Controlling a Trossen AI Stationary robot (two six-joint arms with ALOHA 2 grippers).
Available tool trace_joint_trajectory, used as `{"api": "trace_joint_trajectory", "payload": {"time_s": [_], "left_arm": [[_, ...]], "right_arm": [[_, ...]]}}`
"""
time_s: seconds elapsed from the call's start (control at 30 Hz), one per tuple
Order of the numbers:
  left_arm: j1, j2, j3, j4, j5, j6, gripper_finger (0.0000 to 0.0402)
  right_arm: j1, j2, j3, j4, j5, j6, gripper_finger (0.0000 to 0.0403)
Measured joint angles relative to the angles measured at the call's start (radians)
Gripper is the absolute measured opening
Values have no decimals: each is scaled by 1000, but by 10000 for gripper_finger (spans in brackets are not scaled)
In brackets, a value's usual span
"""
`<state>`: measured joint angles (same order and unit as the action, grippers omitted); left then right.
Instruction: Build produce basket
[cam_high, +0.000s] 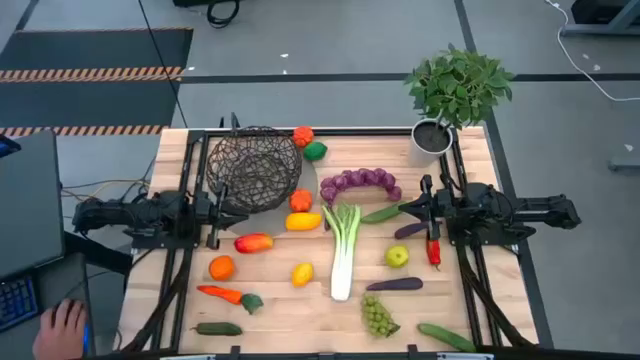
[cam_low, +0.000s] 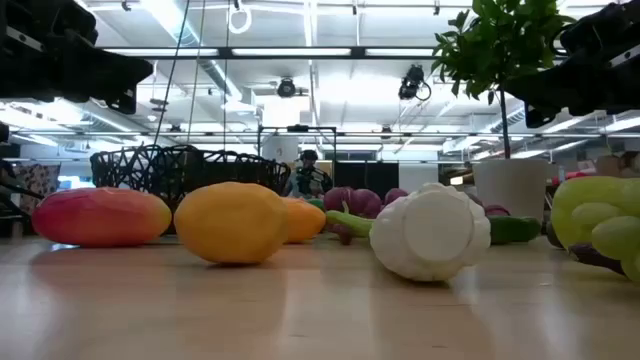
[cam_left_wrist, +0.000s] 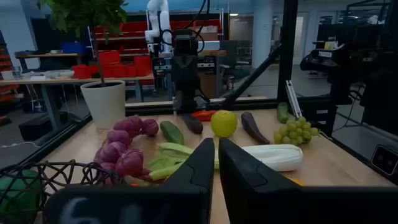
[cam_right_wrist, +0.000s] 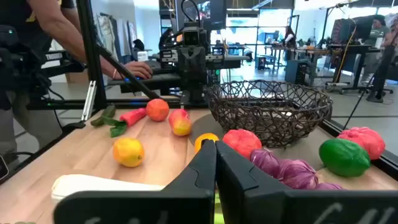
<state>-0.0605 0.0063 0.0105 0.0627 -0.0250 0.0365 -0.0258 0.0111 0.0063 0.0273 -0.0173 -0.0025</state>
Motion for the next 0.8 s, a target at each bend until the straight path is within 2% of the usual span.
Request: {"api": "trace_joint_trajectory", "payload": {"time_s": [0.8], "left_arm": [[0, 0, 0, 0, 0, 0, 29]], "right_arm": [[0, 0, 0, 0, 0, 0, 10]]}}
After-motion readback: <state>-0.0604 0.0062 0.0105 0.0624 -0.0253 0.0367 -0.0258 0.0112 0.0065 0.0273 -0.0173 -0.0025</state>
